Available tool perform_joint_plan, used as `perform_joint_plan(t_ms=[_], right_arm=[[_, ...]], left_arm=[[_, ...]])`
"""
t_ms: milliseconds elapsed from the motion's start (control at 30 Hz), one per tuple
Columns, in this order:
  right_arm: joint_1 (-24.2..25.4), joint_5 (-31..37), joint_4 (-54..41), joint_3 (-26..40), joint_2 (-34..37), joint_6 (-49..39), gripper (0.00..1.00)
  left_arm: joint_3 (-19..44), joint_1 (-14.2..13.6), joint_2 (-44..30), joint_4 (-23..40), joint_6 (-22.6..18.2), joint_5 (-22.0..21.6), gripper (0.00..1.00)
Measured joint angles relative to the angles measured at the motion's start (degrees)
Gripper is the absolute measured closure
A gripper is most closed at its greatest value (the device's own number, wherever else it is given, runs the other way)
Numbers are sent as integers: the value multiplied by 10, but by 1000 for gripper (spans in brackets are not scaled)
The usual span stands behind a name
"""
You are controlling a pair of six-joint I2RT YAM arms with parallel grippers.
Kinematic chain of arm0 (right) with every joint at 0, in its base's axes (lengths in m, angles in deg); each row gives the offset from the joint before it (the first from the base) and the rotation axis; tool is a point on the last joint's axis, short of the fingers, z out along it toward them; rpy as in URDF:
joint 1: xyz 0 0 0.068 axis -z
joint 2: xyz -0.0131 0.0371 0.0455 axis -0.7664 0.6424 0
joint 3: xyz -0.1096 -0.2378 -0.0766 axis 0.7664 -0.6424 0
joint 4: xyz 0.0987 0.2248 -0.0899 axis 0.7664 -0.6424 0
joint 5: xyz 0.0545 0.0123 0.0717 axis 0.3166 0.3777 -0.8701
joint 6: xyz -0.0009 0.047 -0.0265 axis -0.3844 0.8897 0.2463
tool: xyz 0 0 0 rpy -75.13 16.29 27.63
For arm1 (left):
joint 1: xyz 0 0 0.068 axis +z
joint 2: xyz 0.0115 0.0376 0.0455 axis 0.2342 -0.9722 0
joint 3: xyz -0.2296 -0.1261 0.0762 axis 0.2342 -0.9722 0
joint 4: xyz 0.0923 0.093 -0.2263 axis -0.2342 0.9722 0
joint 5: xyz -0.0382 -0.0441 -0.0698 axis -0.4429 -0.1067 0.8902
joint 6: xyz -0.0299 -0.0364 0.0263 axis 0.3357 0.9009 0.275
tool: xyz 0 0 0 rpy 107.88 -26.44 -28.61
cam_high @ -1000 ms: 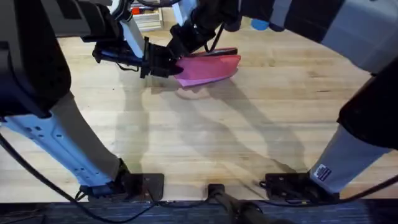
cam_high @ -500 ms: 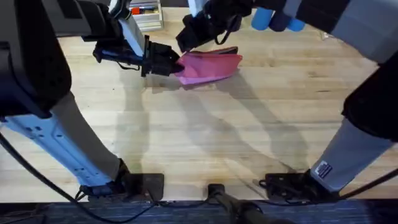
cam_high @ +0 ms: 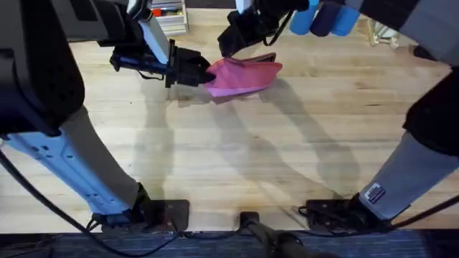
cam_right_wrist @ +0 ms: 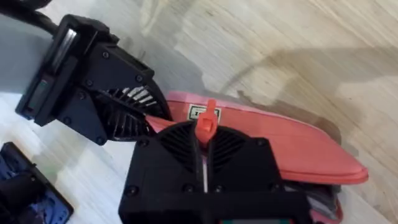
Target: Unzip the bag, pick up the pens from the table one at a time and place them inside, then zip the bag closed.
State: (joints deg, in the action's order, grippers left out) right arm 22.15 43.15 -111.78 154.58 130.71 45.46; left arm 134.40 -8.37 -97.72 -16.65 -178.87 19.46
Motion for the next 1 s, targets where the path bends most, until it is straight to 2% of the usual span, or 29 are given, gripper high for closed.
perform_joint_plan(t_ms=[367, 667, 800, 1000], right_arm=[[39, 39, -18, 0, 0, -27, 967], [126, 80, -21, -9, 0, -37, 967], [143, 82, 2, -33, 0, -40, 967], [173, 82, 68, -112, -9, -40, 968]], left_arm=[[0, -2, 0, 0, 0, 0, 958], [0, -2, 0, 2, 0, -5, 958], [0, -2, 0, 2, 0, -14, 958], [0, -2, 0, 2, 0, -19, 958]])
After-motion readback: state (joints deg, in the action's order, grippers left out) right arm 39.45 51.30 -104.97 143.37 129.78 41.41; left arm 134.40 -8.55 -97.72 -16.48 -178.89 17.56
